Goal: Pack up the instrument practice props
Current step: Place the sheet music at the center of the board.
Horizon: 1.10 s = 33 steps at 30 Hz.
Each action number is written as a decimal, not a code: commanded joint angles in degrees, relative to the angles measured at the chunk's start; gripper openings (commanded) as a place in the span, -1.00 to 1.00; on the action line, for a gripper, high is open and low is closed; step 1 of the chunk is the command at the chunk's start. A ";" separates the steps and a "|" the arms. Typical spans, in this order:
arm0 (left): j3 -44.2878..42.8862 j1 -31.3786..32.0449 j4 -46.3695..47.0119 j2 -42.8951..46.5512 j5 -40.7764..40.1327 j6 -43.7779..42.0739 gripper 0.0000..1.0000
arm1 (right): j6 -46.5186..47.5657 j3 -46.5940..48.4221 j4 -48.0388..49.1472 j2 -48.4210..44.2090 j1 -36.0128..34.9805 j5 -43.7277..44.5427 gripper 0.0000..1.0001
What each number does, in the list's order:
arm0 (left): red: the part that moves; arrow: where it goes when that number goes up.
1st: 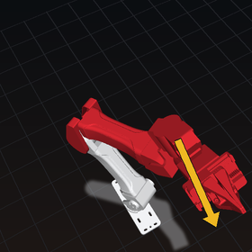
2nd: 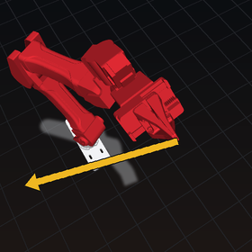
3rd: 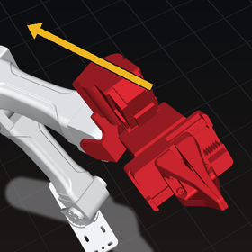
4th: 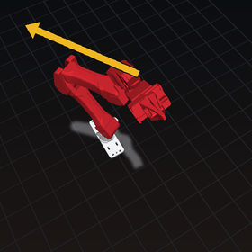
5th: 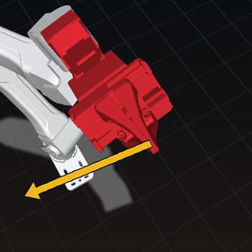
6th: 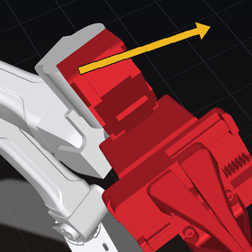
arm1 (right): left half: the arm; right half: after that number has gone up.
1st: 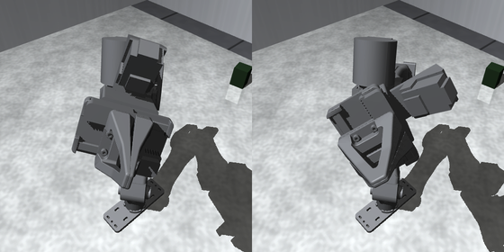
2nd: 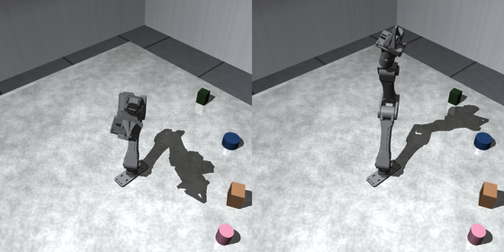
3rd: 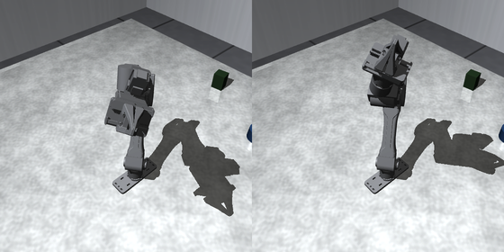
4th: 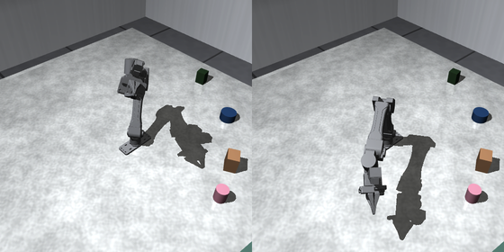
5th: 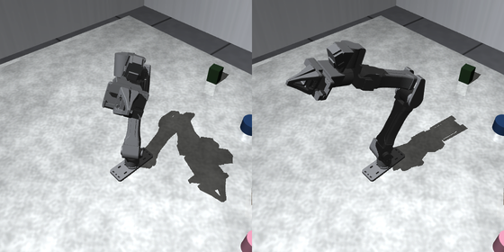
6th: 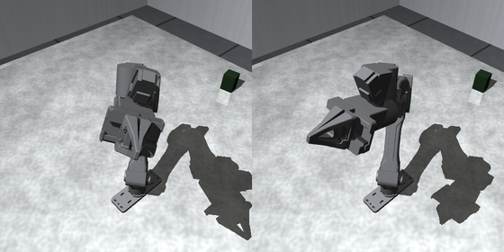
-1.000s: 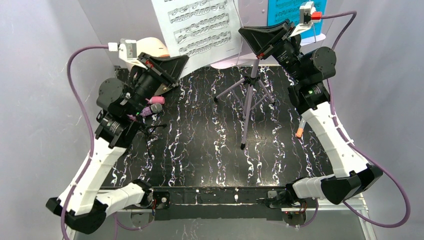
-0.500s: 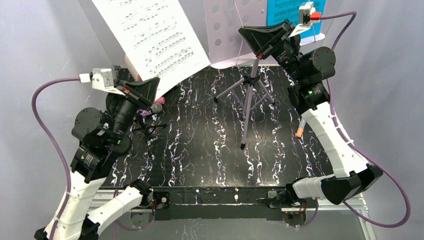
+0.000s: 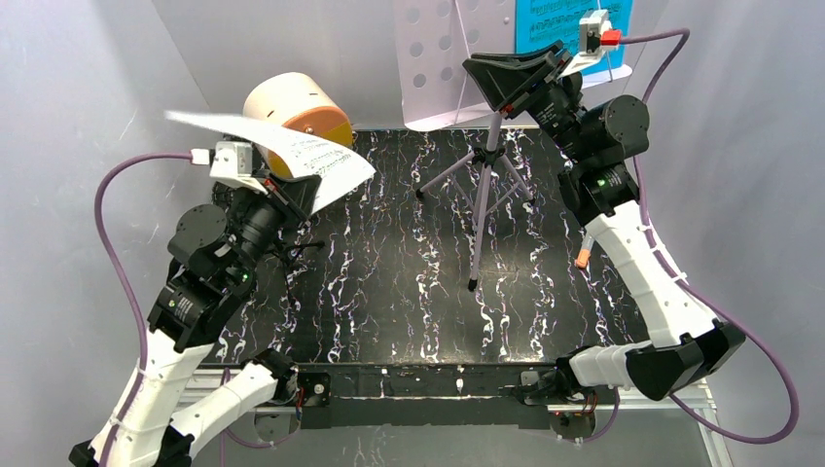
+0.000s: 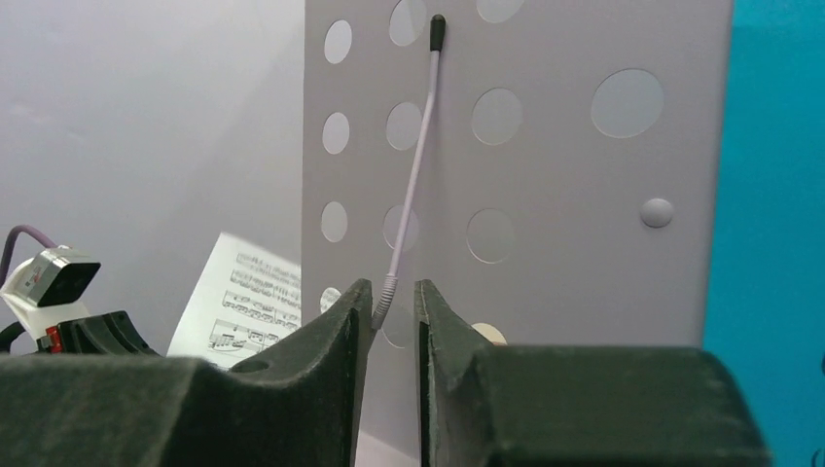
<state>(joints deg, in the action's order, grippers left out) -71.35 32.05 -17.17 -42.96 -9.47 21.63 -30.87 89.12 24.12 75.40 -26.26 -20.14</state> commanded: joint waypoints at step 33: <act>-8.22 -2.24 20.90 -36.70 30.41 8.84 -1.00 | 11.07 -26.76 -9.15 -32.09 0.42 7.59 0.88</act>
<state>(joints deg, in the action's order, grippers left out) -75.85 30.09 -1.52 -81.38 14.02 28.73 -22.46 63.31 17.19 45.54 -26.00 -14.46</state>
